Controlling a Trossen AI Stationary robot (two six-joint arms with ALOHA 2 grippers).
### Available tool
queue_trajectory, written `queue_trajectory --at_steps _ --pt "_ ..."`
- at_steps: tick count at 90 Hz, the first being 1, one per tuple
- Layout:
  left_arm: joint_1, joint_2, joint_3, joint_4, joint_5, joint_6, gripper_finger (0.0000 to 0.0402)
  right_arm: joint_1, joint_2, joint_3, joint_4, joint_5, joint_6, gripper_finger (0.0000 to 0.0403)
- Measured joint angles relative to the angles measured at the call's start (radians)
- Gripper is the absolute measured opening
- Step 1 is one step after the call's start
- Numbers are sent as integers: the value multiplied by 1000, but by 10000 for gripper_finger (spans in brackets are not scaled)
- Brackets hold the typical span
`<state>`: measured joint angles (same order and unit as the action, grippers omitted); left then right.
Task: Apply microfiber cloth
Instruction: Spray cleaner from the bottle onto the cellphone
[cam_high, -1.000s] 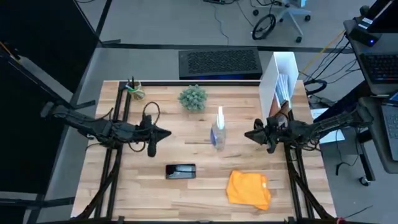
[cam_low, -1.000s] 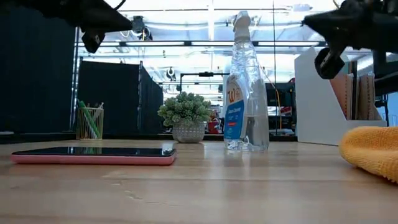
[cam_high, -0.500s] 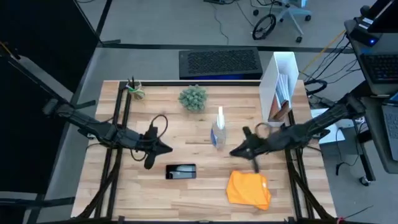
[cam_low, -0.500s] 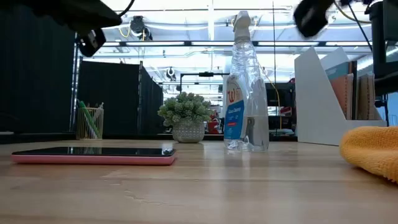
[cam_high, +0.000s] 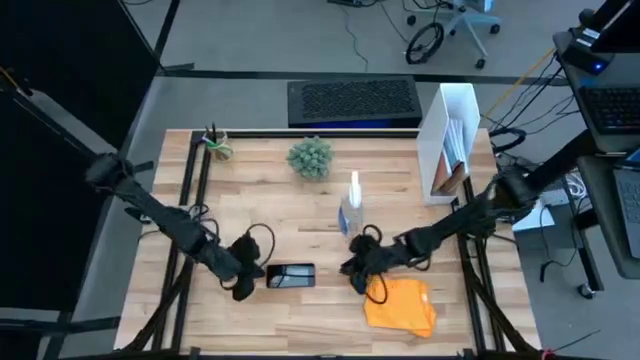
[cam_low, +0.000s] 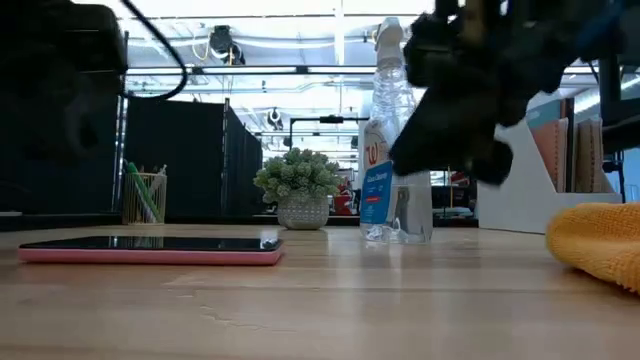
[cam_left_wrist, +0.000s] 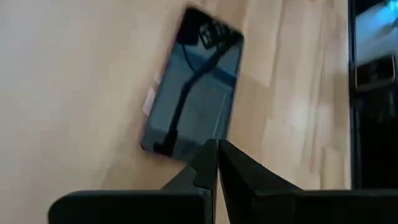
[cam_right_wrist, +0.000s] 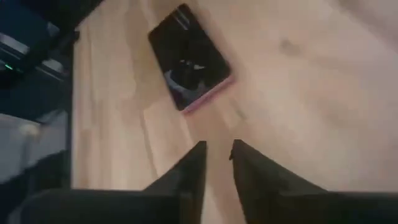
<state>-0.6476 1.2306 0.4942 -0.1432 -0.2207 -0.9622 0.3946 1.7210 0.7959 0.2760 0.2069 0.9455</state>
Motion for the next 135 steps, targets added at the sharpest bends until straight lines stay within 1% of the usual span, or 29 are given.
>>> queue_trajectory --at_steps 17,23,30,49,66,78,84,100,106,113,119,130,135 --pt "-37 93 0 3 -21 -141 0 -17 122 58 37 4 120 184" --pt "-42 125 0 3 -25 -201 0 -24 150 89 50 5 144 204" --pt "-42 162 0 3 -27 -251 0 -33 186 131 37 6 147 217" --pt "-34 245 2 30 -79 -263 0 -49 288 225 -4 -9 200 217" --pt "-28 298 2 141 -137 -221 0 -56 343 286 5 -37 220 213" --pt "-29 329 0 185 -151 -203 0 -60 365 299 4 -34 220 213" --pt "-29 342 1 203 -159 -203 0 -61 366 301 19 -43 205 213" --pt "-27 348 2 218 -174 -192 0 -59 374 302 139 -61 104 211" --pt "-25 349 2 228 -174 -162 0 -58 375 301 142 -64 67 202" --pt "-25 349 1 238 -175 -145 0 -57 375 301 142 -64 39 172" --pt "-23 349 1 243 -177 -125 0 -54 375 301 141 -63 0 131" --pt "-23 330 2 237 -177 -118 0 -44 373 300 138 -65 -102 34" --pt "-28 310 1 228 -176 -106 0 -34 366 300 137 -53 -146 17"
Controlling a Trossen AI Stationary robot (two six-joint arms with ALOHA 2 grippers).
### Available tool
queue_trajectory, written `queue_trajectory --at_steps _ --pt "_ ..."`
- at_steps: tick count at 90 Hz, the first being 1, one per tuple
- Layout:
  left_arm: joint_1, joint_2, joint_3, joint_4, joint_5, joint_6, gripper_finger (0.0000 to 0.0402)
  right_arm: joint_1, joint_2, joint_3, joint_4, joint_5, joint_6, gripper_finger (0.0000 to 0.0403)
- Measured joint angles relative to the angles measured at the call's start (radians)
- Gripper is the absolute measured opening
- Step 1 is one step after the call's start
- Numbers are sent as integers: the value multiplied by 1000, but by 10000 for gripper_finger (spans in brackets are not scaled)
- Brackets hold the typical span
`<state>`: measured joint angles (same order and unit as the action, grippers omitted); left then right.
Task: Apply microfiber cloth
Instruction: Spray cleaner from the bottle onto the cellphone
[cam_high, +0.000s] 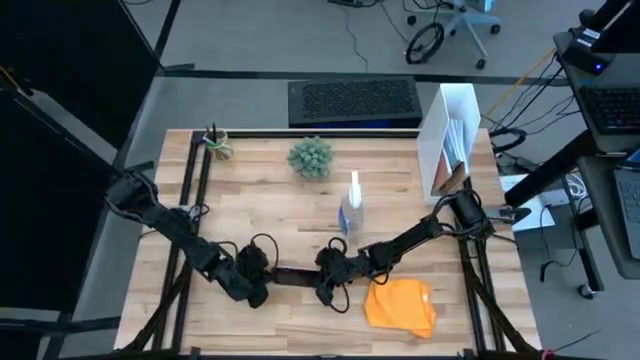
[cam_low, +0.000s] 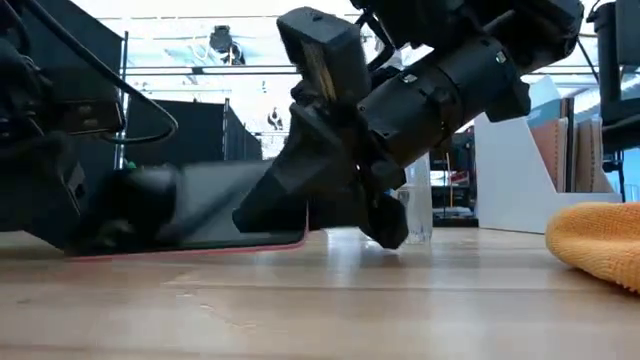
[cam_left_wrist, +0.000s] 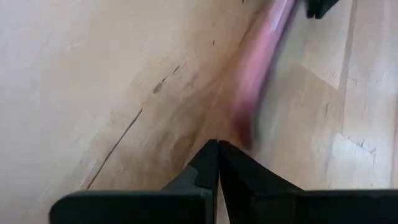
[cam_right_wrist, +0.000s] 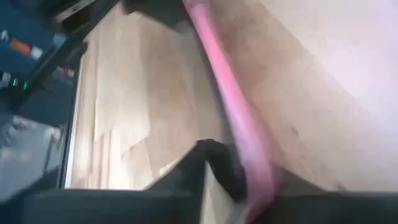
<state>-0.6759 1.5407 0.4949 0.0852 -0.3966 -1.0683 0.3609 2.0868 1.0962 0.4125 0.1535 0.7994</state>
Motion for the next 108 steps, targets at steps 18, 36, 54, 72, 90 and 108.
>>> queue_trajectory --at_steps 18,36,54,72,90,108 --pt "-23 -152 0 -23 -24 2 0 29 -56 -1 -96 135 -125 12" --pt "-22 -267 0 74 -105 105 0 61 -136 -1 -228 299 -362 11" --pt "47 -270 0 243 -76 310 16 59 -143 -1 -305 301 -528 11" --pt "109 -270 44 181 -25 544 96 57 -141 -1 -345 297 -543 11" --pt "151 -164 126 82 1 684 163 57 -141 -1 -343 296 -522 11" --pt "190 -12 213 -4 28 694 173 57 -141 0 -343 295 -516 11"
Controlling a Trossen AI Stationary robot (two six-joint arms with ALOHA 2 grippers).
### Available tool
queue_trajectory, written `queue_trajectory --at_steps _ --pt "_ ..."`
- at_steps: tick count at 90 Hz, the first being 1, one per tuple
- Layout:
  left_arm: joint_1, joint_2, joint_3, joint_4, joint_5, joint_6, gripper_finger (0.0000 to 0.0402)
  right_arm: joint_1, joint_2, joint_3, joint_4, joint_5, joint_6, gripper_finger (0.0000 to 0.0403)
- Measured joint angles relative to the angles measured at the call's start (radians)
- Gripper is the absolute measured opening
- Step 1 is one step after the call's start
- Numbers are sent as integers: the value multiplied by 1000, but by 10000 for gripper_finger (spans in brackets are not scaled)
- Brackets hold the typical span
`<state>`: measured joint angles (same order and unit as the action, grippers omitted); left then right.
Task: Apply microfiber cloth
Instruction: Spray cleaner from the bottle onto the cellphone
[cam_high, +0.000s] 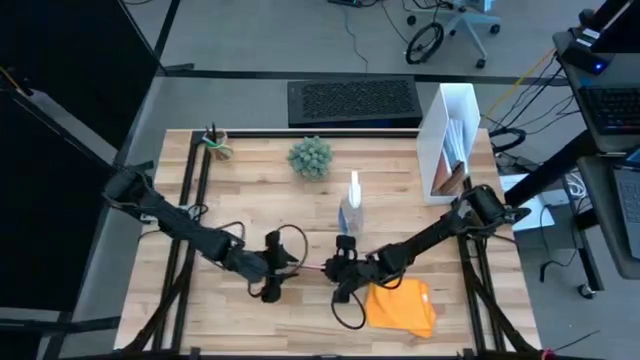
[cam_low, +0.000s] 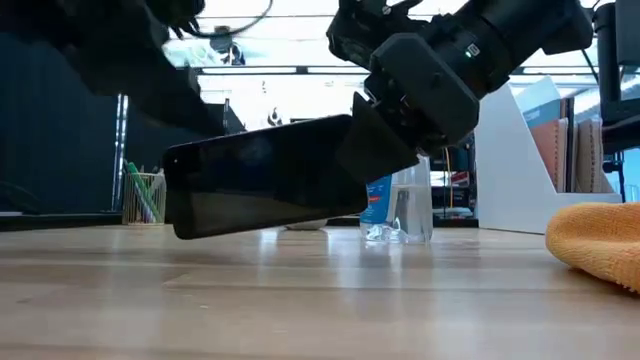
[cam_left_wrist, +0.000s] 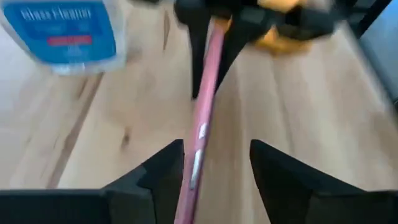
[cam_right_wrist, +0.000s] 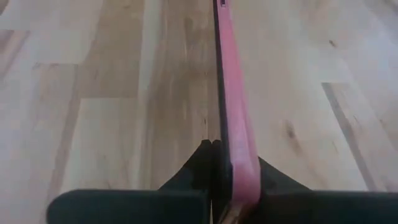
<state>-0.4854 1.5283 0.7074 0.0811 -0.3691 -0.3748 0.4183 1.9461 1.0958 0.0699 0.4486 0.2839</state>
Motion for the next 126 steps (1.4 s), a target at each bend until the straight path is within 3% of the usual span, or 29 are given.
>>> queue_trajectory --at_steps 22,43,65,79,88,107,126 --pt "22 91 57 -40 -1 75 160 0 0 0 1 0 2 12" --pt "21 92 64 -41 1 152 21 0 -8 0 -2 -5 31 59" --pt "1 73 64 -150 -72 247 19 40 -176 1 -182 -35 105 146" --pt "-40 43 75 -150 -154 456 18 87 -321 0 -381 -35 267 200" --pt "-69 44 123 -143 -185 621 18 112 -388 -32 -379 -28 346 224" --pt "-121 44 252 -140 -312 973 18 130 -439 -204 -111 -64 493 255" --pt "-134 43 330 -106 -309 1184 18 97 -446 -434 514 -196 577 263"
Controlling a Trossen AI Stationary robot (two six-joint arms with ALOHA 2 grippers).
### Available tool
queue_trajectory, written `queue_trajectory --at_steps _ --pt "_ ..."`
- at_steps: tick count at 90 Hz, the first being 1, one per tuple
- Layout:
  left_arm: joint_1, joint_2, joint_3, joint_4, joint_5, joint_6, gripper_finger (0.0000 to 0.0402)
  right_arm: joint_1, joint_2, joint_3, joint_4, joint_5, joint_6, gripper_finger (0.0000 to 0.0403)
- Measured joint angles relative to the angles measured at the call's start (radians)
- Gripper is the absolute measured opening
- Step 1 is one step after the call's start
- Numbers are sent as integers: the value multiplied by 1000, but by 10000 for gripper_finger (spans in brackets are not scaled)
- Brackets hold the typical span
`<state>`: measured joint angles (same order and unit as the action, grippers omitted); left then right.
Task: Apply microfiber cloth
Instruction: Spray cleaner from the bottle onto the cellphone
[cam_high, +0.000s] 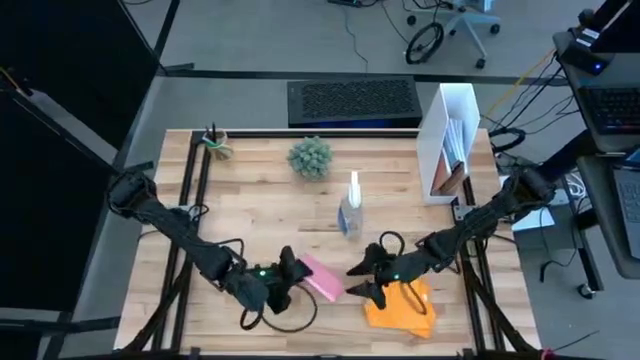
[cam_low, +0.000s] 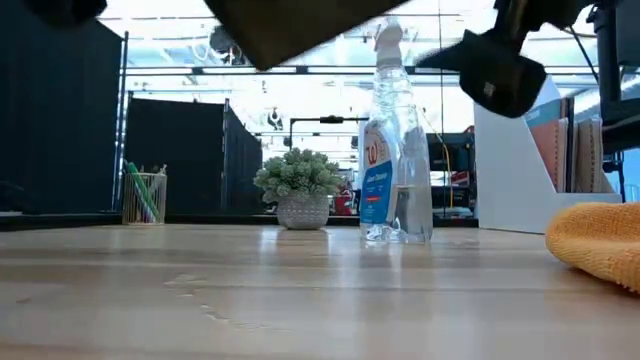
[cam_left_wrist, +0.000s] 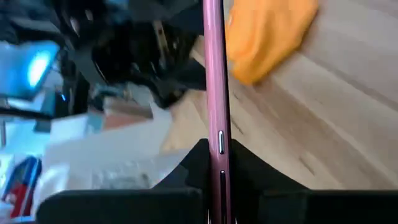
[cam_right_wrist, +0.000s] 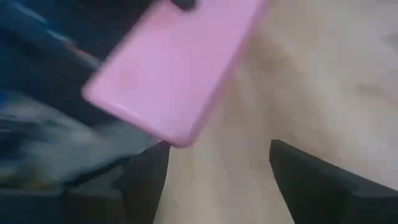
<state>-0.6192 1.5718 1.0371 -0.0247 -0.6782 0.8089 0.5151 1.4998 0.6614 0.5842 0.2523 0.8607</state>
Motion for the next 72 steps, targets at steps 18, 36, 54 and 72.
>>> queue_trajectory --at_steps 18,36,54,72 --pt "-3 1 7 95 54 101 18 -67 1 -137 307 -18 86 263" --pt "28 6 7 131 88 173 18 -113 60 -84 377 -187 103 263" --pt "70 12 7 153 115 185 20 -131 134 -13 397 -287 93 263" --pt "80 12 7 177 143 240 19 -144 182 1 512 -313 71 233"
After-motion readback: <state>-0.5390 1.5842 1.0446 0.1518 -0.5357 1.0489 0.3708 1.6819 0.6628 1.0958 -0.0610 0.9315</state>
